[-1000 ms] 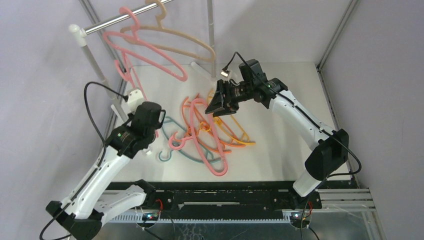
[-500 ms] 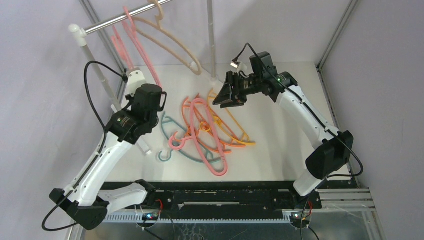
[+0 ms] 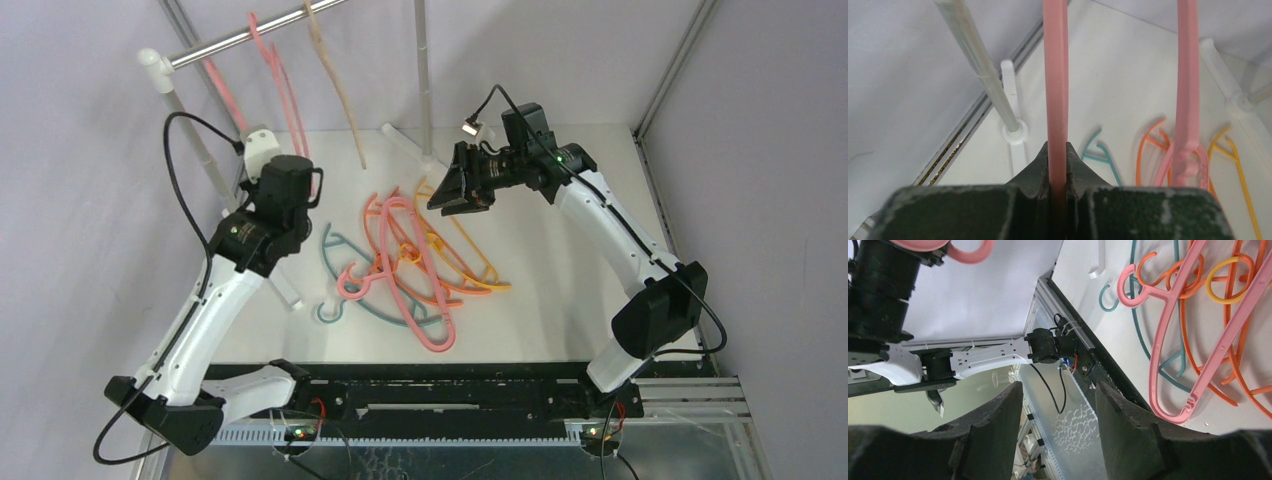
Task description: Organize the hangers
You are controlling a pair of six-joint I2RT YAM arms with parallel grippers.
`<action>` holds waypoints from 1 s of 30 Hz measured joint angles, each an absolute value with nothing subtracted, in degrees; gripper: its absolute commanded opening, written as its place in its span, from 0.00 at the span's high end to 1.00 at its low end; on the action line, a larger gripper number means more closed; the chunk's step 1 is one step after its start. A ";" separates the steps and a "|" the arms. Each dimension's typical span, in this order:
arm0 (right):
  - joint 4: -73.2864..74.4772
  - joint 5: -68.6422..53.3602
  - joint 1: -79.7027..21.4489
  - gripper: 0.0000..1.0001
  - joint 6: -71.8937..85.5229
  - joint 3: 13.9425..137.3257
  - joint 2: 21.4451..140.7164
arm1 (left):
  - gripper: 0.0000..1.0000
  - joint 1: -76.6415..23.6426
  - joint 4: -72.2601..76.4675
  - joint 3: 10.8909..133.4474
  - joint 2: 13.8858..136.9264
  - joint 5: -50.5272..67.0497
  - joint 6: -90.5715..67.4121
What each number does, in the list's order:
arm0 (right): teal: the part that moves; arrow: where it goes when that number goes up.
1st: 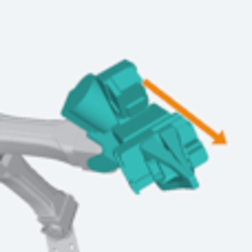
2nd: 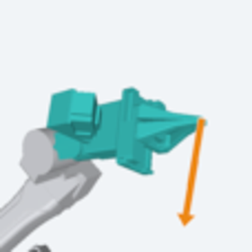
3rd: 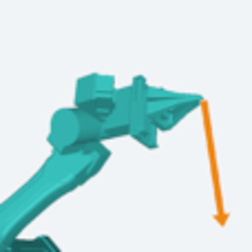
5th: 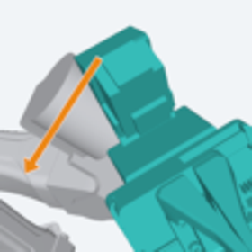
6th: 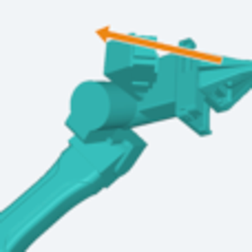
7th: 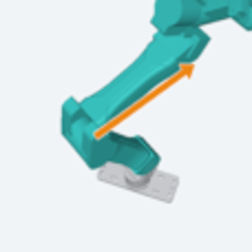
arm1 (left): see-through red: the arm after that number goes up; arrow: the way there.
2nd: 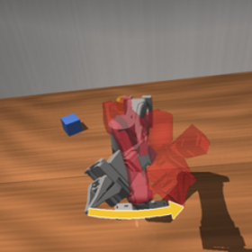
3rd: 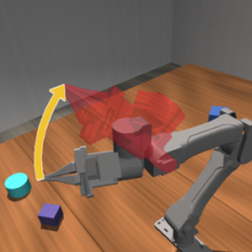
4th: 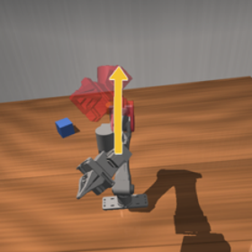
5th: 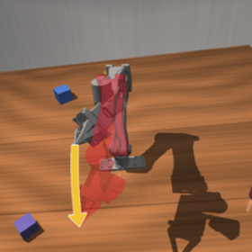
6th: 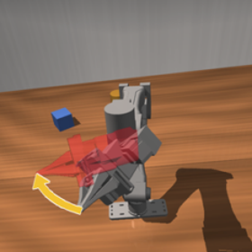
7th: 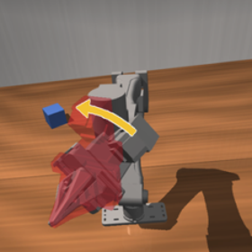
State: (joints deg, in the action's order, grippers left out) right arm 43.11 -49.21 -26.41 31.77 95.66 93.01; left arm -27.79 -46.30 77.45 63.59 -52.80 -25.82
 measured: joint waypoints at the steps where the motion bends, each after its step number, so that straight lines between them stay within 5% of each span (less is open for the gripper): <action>1: 43.09 -49.23 -26.35 0.38 31.77 95.66 93.01 | 1.00 -26.09 -45.63 78.15 64.05 -52.25 -25.30; 30: 38.72 -51.05 -20.21 0.41 34.24 88.79 90.63 | 1.00 -17.39 -51.27 106.15 85.93 -27.33 -19.40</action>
